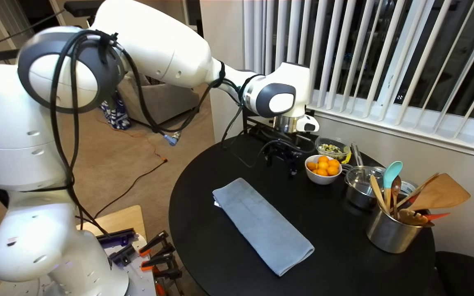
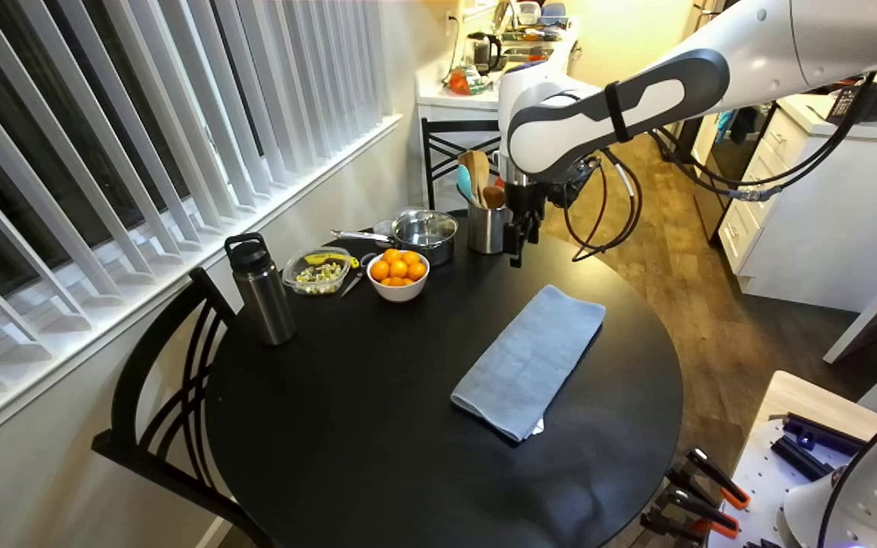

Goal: Unfold the blue towel from left to right.

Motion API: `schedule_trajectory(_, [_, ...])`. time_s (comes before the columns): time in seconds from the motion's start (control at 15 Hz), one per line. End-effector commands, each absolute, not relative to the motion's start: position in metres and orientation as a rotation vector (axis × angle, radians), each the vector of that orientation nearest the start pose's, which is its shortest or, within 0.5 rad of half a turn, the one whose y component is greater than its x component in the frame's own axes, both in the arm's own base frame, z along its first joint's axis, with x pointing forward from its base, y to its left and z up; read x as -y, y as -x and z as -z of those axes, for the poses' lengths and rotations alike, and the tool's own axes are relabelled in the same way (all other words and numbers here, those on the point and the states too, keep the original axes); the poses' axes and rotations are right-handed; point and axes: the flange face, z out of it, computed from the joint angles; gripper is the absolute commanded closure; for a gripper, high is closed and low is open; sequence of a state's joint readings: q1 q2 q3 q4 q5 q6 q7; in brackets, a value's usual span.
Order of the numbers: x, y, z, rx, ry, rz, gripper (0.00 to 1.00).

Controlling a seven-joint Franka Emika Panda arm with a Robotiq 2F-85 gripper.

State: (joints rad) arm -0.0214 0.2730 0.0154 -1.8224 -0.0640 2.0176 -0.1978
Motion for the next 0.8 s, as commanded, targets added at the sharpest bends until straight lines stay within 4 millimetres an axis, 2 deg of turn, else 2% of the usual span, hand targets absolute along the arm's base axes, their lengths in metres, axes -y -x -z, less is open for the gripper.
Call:
schedule_trajectory(0.0, [0.001, -0.615, -0.397, 0.263, 3.160, -0.094, 0.00])
schedule_trajectory(0.27, [-0.004, -0.618, -0.408, 0.248, 3.175, -0.045, 0.00])
schedule_trajectory(0.33, [0.000, -0.621, -0.398, 0.282, 3.177, -0.079, 0.00])
schedule_trajectory(0.73, [-0.003, -0.623, -0.402, 0.277, 3.178, -0.064, 0.00])
